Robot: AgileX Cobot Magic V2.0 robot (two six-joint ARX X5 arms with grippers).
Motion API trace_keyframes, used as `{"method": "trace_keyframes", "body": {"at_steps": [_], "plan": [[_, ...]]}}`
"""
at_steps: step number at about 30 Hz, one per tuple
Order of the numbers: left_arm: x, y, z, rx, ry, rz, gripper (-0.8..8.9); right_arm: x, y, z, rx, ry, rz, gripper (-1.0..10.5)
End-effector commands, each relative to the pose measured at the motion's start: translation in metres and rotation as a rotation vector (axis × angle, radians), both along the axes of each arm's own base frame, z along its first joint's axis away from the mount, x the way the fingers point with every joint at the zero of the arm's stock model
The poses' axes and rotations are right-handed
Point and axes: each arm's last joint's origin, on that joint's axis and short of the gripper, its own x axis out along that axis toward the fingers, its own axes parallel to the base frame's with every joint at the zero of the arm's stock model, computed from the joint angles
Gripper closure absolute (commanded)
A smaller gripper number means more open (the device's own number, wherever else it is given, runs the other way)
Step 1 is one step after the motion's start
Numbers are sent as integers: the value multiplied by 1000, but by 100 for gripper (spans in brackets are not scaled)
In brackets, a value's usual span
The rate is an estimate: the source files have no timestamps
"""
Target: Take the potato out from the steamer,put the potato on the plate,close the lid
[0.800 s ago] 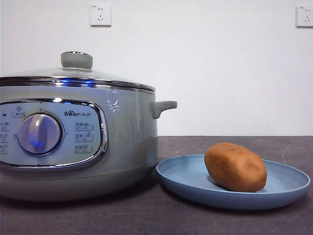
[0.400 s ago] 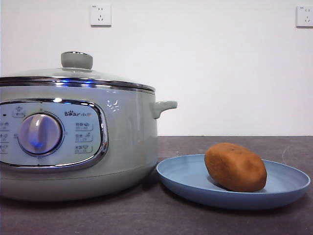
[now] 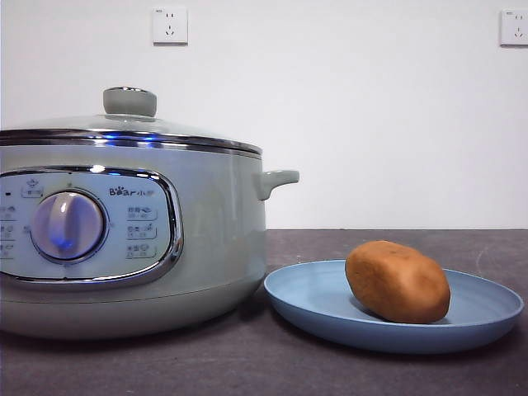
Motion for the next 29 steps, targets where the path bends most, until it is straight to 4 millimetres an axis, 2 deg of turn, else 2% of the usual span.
{"method": "trace_keyframes", "body": {"at_steps": [1, 6, 10, 29], "plan": [[1, 0, -4, 5, 7, 4, 817, -3, 0, -3, 25, 10, -11, 946], [1, 0, -4, 5, 7, 4, 817, -9, 0, -6, 27, 34, -14, 946], [1, 0, -4, 5, 7, 3, 817, -11, 0, -2, 27, -18, -11, 946], [1, 0, -4, 5, 7, 4, 817, -10, 0, -3, 38, -7, -9, 946]]}}
